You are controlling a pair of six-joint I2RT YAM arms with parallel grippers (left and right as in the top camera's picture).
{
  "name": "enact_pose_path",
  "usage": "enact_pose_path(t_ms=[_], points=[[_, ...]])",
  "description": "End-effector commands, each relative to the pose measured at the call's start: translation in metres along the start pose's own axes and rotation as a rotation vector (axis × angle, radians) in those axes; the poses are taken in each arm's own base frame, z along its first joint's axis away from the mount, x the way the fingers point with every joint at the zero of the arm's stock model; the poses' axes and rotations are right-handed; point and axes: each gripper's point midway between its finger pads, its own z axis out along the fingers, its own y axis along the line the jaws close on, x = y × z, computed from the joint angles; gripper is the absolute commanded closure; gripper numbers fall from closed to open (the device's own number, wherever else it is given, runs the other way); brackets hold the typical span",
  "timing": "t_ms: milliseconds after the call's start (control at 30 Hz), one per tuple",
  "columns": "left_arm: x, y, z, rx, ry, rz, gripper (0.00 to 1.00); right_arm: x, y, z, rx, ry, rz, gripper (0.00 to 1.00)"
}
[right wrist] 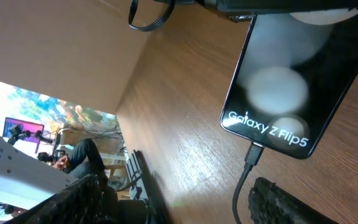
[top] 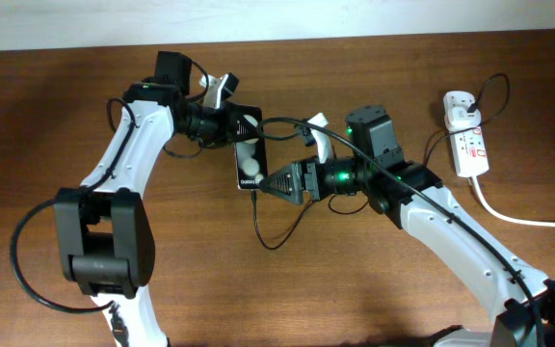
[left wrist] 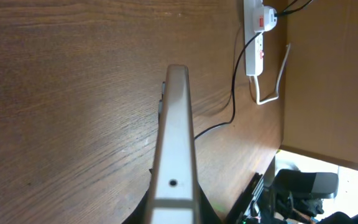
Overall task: Plug charger to phone and switch on socket
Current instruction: 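Lower the phone flat onto the table with the left gripper and open it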
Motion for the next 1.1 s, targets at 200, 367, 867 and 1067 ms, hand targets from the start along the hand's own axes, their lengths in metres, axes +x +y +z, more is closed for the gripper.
enact_pose_path(t_ms=[200, 367, 867, 1067], points=[[0.011, 0.041, 0.038, 0.011, 0.082, -0.078, 1.0, -0.007, 0.002, -0.003, 0.007, -0.018, -0.026, 0.2], [0.007, 0.045, 0.041, 0.006, 0.068, -0.062, 1.0, -0.007, 0.002, -0.003, 0.007, -0.018, -0.026, 0.2], [0.025, 0.091, 0.07, -0.049, 0.138, -0.147, 1.0, -0.007, 0.002, -0.003, 0.007, -0.018, -0.026, 0.19], [0.026, 0.094, 0.073, -0.051, 0.142, -0.151, 0.96, -0.007, 0.002, -0.003, 0.007, -0.018, -0.026, 0.19]])
